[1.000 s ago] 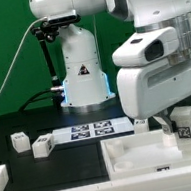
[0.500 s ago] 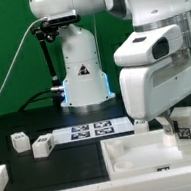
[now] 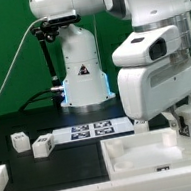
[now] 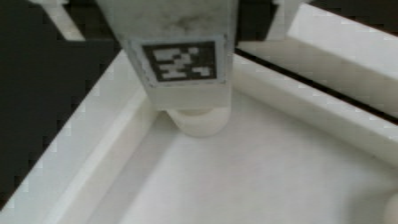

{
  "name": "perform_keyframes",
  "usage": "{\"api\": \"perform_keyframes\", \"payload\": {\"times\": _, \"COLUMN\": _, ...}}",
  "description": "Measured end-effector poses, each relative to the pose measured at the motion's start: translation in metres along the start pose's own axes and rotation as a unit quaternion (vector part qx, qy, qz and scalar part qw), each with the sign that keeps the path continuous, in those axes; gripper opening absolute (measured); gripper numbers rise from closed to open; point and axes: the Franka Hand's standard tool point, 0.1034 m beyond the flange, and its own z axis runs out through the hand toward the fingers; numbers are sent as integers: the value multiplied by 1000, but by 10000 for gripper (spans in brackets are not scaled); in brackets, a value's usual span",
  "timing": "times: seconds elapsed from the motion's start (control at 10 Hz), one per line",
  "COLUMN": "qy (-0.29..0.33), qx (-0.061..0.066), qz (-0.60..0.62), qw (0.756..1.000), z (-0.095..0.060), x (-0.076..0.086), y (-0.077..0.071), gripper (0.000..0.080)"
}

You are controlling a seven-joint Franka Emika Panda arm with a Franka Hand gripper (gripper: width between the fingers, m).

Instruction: Assemble one leg

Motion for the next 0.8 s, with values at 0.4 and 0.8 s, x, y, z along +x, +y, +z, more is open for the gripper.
{"api": "perform_keyframes", "payload": {"times": 0.4, "qy": 37, "qx": 6, "qz": 227, "qw": 973, "z": 1, "x": 0, "y": 3, "gripper": 291}}
{"api": "perform_keyframes", "payload": {"times": 0.8, "qy": 46, "qx": 29, "qz": 487, "qw": 872, "z": 2, "x": 2, "y": 6, "gripper": 291}}
